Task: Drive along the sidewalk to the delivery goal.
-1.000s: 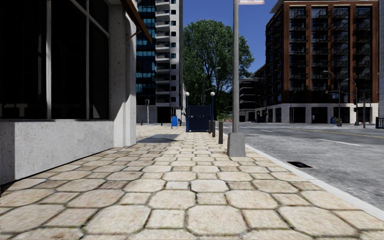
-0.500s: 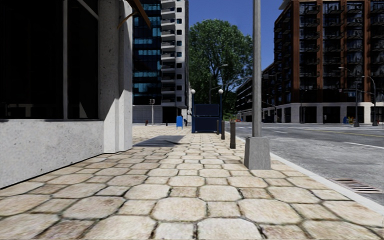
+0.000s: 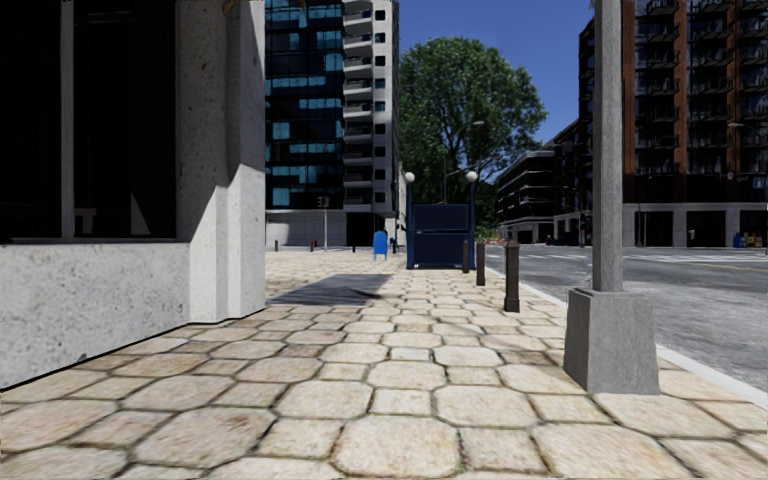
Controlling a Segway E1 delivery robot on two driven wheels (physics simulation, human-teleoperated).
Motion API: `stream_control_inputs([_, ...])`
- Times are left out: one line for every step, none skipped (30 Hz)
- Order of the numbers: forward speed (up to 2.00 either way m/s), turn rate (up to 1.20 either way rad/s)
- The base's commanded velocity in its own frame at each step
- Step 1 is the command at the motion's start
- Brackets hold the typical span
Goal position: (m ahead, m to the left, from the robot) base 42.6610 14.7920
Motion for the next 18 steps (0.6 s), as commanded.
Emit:
stream_control_inputs([2.0,0.26])
stream_control_inputs([2.0,0.26])
stream_control_inputs([2.0,0.26])
stream_control_inputs([2.0,0.26])
stream_control_inputs([2.0,0.26])
stream_control_inputs([2.0,0.26])
stream_control_inputs([2.0,0.26])
stream_control_inputs([2.0,0.26])
stream_control_inputs([2.0,0.26])
stream_control_inputs([2.0,0.26])
stream_control_inputs([2.0,0.26])
stream_control_inputs([2.0,0.26])
stream_control_inputs([2.0,0.26])
stream_control_inputs([2.0,0.26])
stream_control_inputs([2.0,0.26])
stream_control_inputs([2.0,0.0])
stream_control_inputs([2.0,0.0])
stream_control_inputs([2.0,0.0])
